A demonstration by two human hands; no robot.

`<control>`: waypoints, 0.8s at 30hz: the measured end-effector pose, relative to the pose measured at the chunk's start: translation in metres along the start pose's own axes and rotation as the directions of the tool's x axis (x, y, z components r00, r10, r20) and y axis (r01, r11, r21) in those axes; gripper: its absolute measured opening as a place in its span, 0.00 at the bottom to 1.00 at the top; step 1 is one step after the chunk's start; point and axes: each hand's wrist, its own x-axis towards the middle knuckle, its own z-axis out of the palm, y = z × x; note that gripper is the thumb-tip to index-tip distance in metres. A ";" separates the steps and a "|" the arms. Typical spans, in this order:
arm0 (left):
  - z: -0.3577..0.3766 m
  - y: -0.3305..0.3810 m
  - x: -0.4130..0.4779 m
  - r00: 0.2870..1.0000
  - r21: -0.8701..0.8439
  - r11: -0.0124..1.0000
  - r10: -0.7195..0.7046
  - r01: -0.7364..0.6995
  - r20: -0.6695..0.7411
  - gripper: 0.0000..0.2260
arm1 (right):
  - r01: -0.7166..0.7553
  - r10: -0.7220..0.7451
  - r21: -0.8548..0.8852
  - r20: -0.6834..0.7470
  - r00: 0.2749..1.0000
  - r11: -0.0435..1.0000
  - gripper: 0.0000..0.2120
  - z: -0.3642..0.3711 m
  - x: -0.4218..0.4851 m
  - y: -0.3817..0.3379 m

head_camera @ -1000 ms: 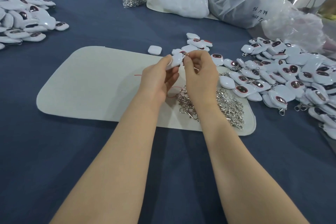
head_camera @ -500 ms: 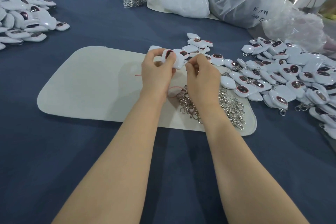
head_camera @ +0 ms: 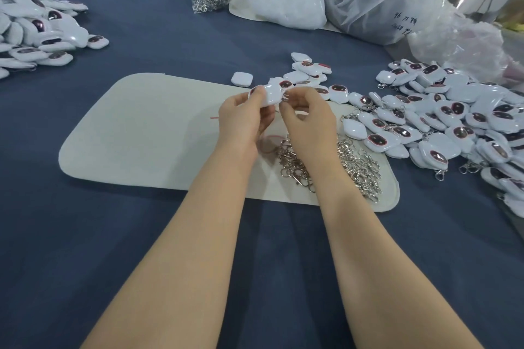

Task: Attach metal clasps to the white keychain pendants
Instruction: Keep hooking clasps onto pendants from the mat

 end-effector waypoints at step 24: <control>-0.001 -0.001 0.001 0.977 -0.106 0.974 -0.192 0.201 0.094 0.05 | 0.181 -0.197 -0.110 -0.154 0.968 0.977 0.04 -0.002 -0.002 -0.006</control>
